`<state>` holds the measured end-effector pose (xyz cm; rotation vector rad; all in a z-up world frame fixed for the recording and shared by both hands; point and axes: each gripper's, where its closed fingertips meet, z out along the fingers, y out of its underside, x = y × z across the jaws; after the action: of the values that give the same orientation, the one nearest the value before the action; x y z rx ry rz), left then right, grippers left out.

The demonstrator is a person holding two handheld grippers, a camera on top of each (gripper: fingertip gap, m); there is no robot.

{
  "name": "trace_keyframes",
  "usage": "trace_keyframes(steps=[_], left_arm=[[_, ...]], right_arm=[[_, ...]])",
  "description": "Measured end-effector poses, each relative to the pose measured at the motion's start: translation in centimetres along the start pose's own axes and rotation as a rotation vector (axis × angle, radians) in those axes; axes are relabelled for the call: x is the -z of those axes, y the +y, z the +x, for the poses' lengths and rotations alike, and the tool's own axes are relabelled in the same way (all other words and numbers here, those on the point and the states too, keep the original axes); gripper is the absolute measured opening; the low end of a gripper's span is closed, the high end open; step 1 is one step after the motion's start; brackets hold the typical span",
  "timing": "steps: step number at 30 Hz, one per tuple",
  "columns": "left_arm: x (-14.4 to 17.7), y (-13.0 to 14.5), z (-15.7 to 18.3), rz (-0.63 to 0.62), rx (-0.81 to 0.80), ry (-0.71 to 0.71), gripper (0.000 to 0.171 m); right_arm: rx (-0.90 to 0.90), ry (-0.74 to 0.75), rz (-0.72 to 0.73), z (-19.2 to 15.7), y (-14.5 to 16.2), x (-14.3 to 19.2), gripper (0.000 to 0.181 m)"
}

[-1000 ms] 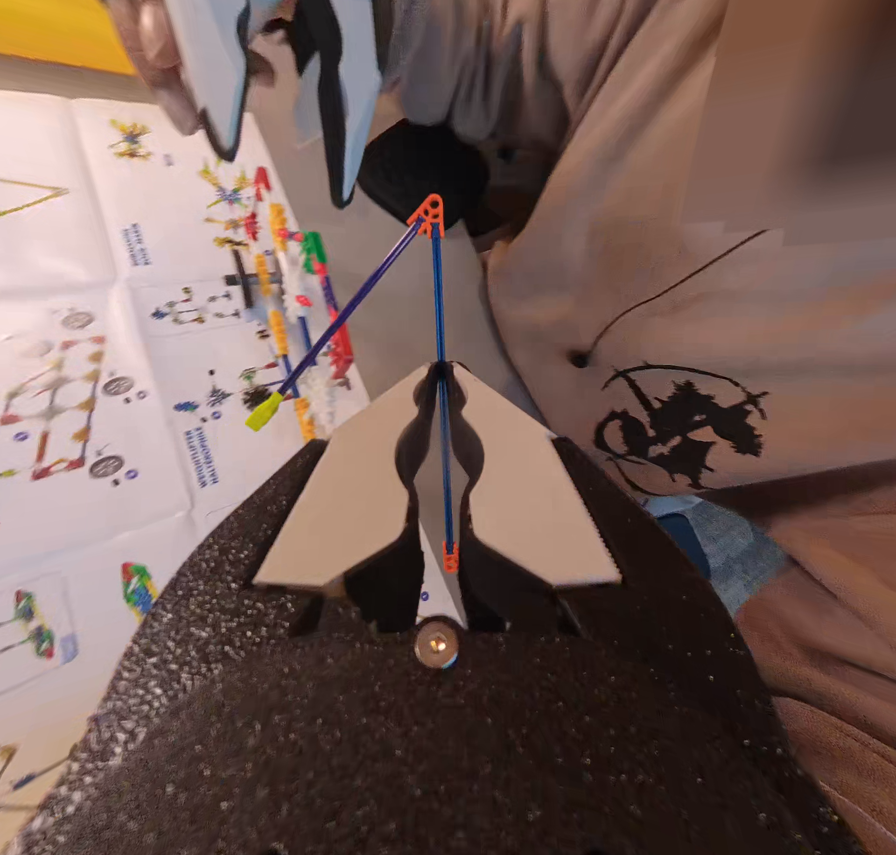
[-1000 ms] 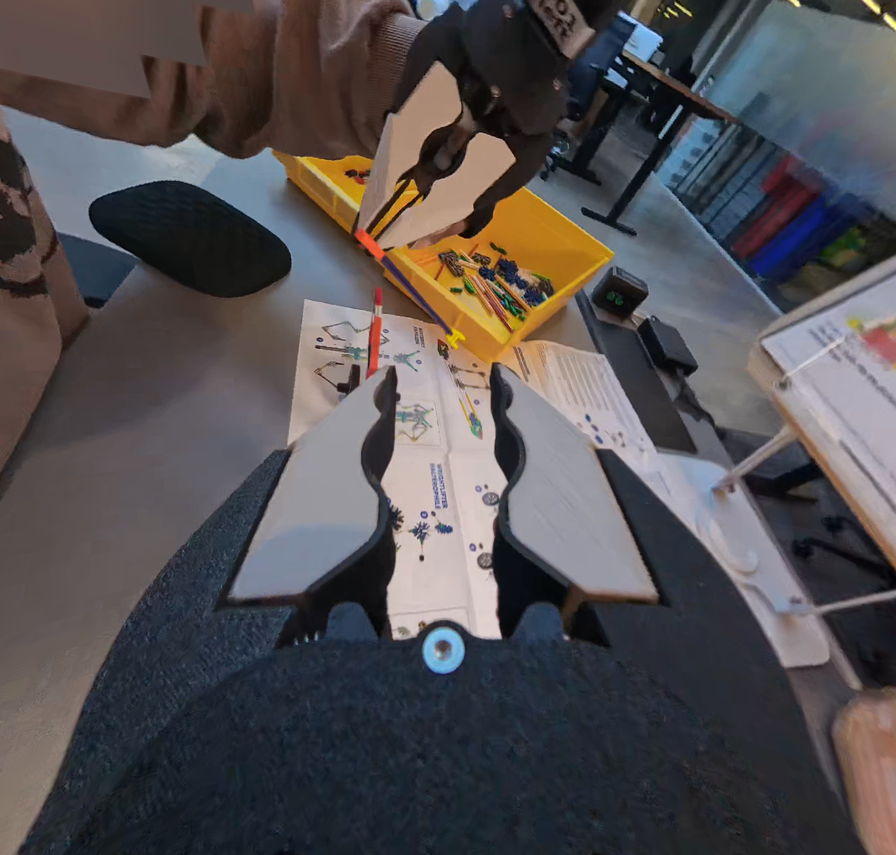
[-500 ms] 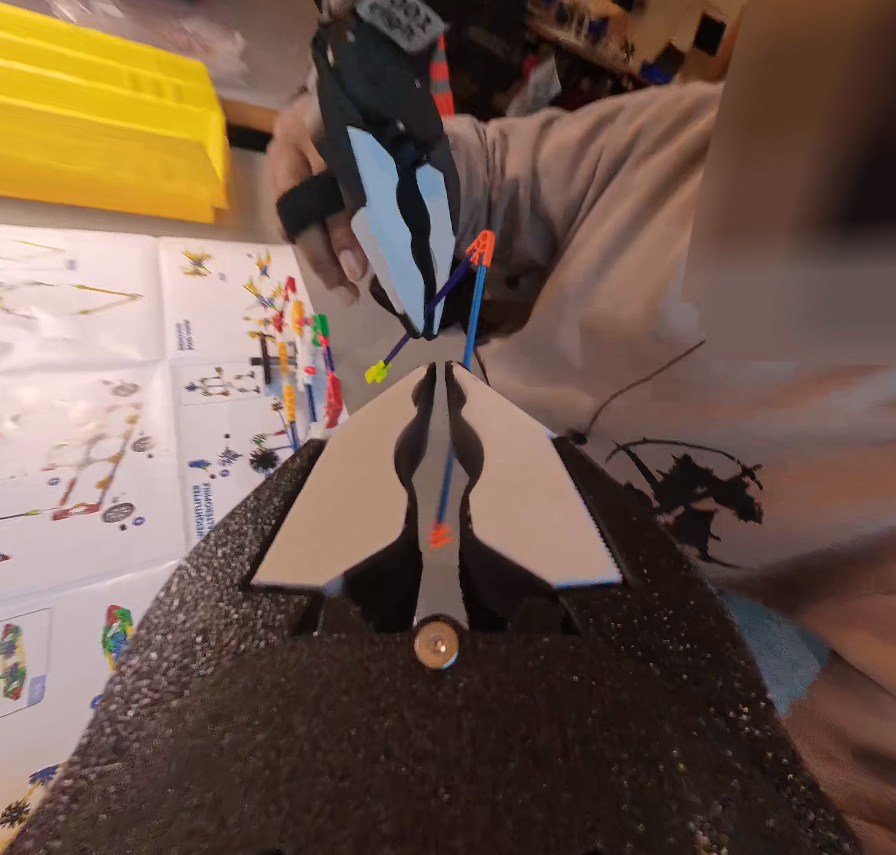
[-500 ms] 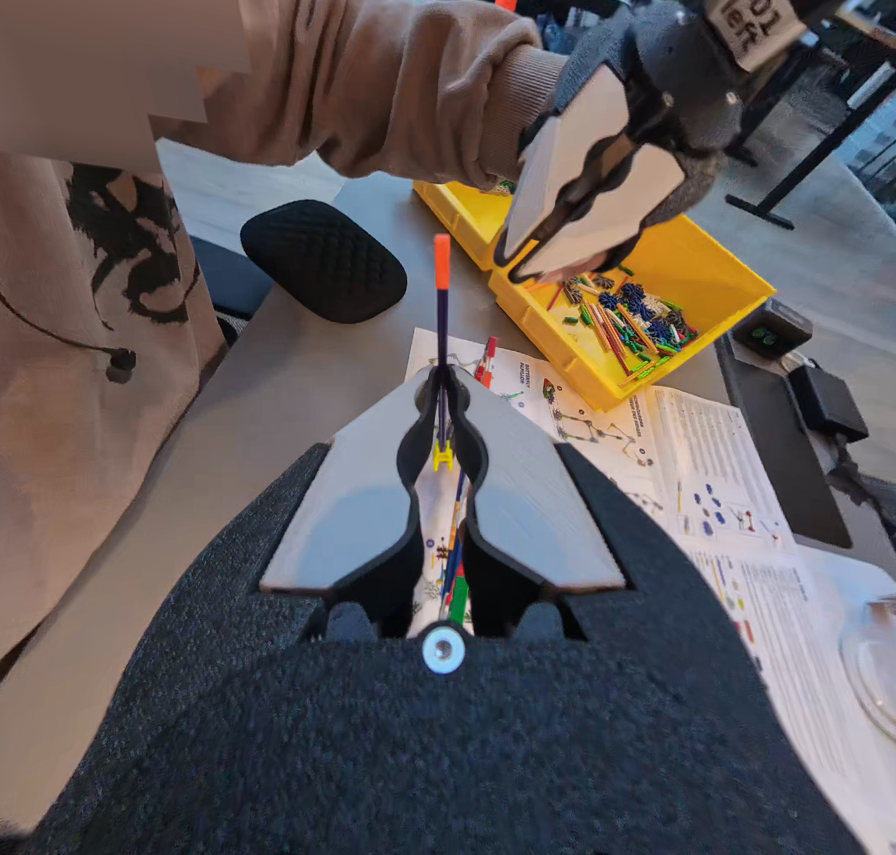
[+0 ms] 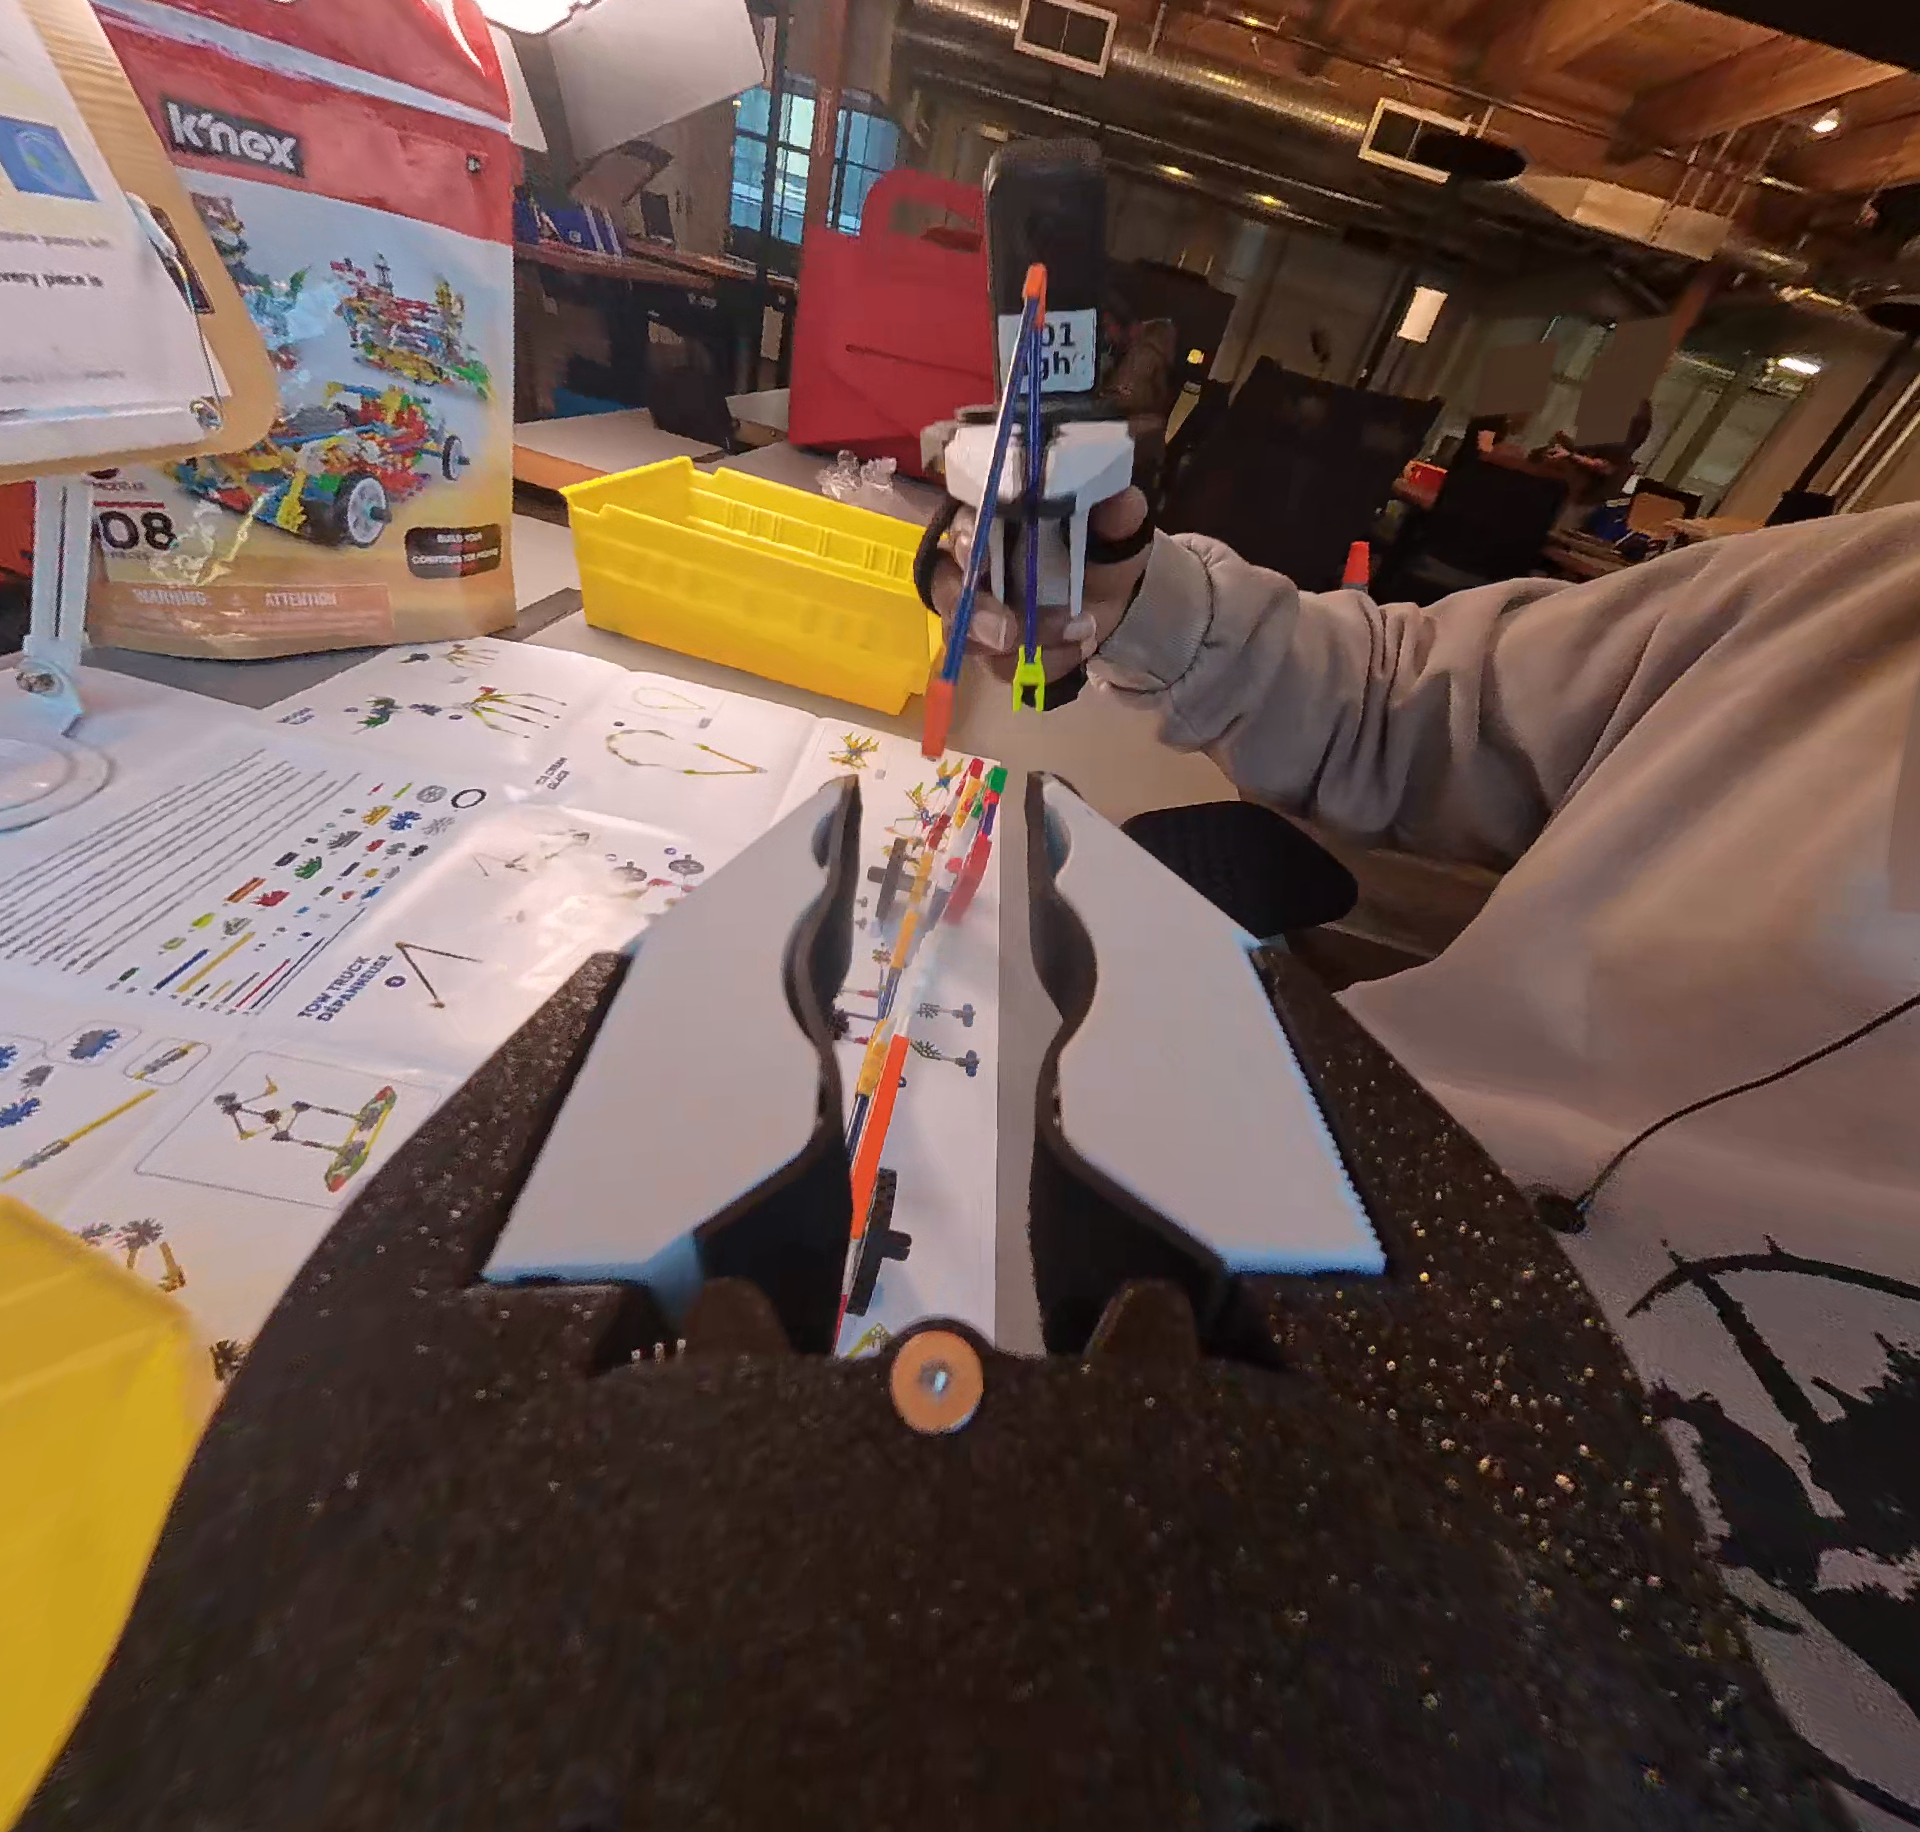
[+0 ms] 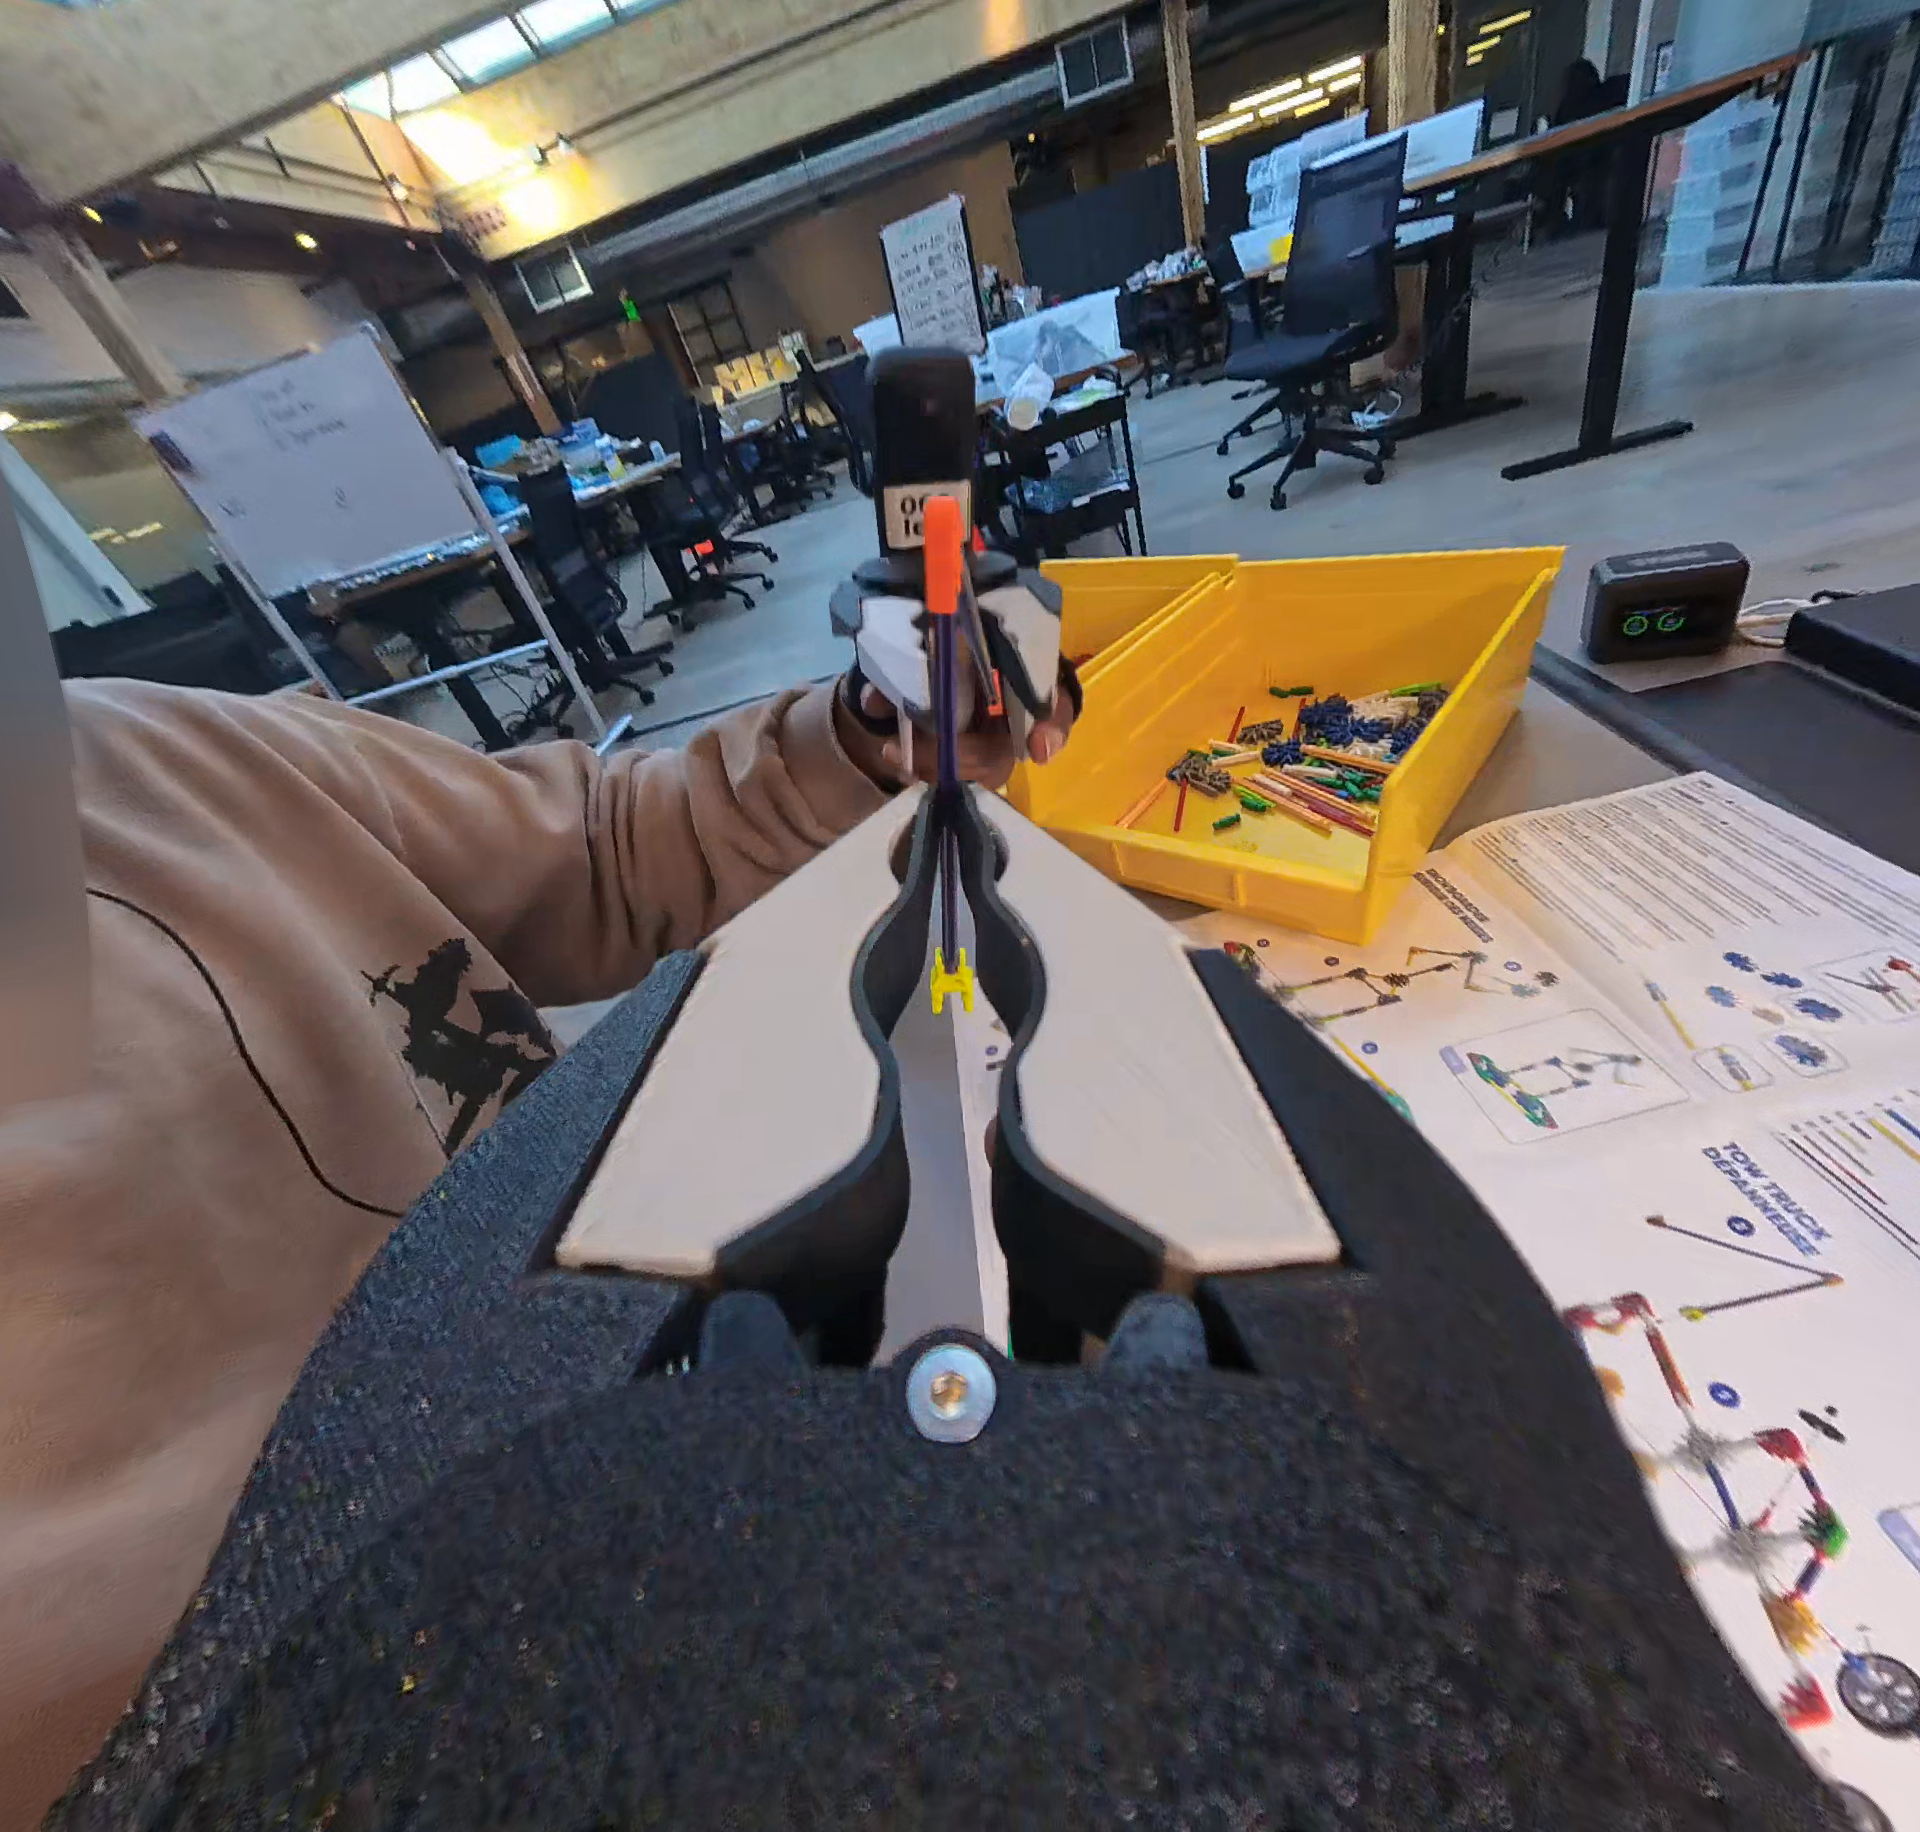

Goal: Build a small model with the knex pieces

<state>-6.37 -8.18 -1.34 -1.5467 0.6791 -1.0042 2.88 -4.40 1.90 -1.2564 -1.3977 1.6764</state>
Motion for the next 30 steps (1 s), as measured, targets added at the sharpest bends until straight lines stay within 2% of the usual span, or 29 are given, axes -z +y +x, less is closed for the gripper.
trace_keyframes(steps=[4, 8, 12, 17, 22, 25, 26, 30], left_arm=[[-1.4, 1.0, 0.5, -0.019, -0.006, 0.005, 0.031], [-2.2, -0.6, 1.8, 0.046, -0.03, 0.048, 0.028], [-2.1, -1.9, 2.5, 0.078, -0.079, 0.057, 0.0], [-1.1, -1.6, 2.2, 0.068, -0.101, 0.025, 0.0], [1.4, -1.8, 2.3, 0.167, -0.03, 0.068, 0.0], [2.9, -1.2, 1.6, 0.197, 0.001, 0.029, 0.0], [3.3, -0.8, 1.4, 0.196, 0.006, 0.012, 0.0], [4.1, 2.3, 0.9, 0.117, 0.03, -0.018, 0.032]], right_arm=[[0.004, -0.03, 0.041, -0.5, -0.9, -0.6, 0.001], [0.009, -0.043, 0.035, -0.8, -0.9, -1.2, 0.001], [0.025, -0.027, 0.013, -0.6, -0.7, -1.6, 0.001], [0.066, 0.032, -0.055, 0.3, 0.1, -2.7, 0.001], [0.116, 0.012, -0.134, -0.2, 0.9, -5.1, 0.001], [0.119, 0.014, -0.184, -0.1, 1.6, -6.5, 0.001], [0.109, 0.0, -0.19, -0.2, 1.7, -7.0, 0.001], [0.095, -0.021, -0.227, -0.3, 2.5, -8.7, 0.001]])
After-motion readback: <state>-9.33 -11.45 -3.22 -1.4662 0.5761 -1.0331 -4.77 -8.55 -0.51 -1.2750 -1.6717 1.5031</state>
